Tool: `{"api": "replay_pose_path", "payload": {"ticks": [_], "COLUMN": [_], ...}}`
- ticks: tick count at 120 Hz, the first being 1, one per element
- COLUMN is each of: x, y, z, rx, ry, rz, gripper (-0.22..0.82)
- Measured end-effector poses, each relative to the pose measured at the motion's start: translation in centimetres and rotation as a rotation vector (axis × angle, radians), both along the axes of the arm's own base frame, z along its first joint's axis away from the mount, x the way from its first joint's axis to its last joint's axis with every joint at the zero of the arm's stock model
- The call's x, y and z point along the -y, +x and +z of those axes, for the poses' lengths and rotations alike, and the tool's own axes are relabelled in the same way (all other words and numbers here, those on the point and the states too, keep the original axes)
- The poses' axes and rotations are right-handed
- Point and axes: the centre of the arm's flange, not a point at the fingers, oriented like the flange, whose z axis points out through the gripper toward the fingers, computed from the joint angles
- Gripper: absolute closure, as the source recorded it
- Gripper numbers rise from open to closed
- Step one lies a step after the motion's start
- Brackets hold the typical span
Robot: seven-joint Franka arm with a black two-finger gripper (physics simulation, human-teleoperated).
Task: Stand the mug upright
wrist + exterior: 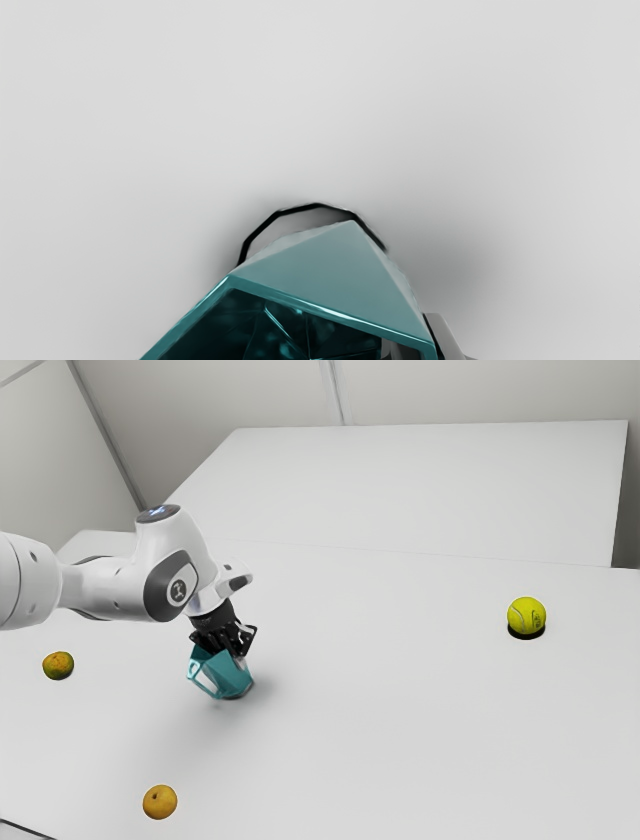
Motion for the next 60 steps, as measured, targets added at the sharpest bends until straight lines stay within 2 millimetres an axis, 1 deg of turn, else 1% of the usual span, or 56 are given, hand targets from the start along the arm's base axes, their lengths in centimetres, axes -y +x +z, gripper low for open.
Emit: {"api": "replay_pose_path", "payload": {"ticks": [17,31,49,60], "x": [0.0,0.0,0.1,1.0], "y": [0.0,0.0,-0.1,-0.1], "z": [0.1,0.7,2.4,3.6], "rx": [0.002,0.014,0.046,0.068], "ry": [-0.006,-0.005,0.001,0.004], "rz": [0.004,0.005,0.002,-0.013], "gripper": [0.54,0.43,0.24,0.16]}}
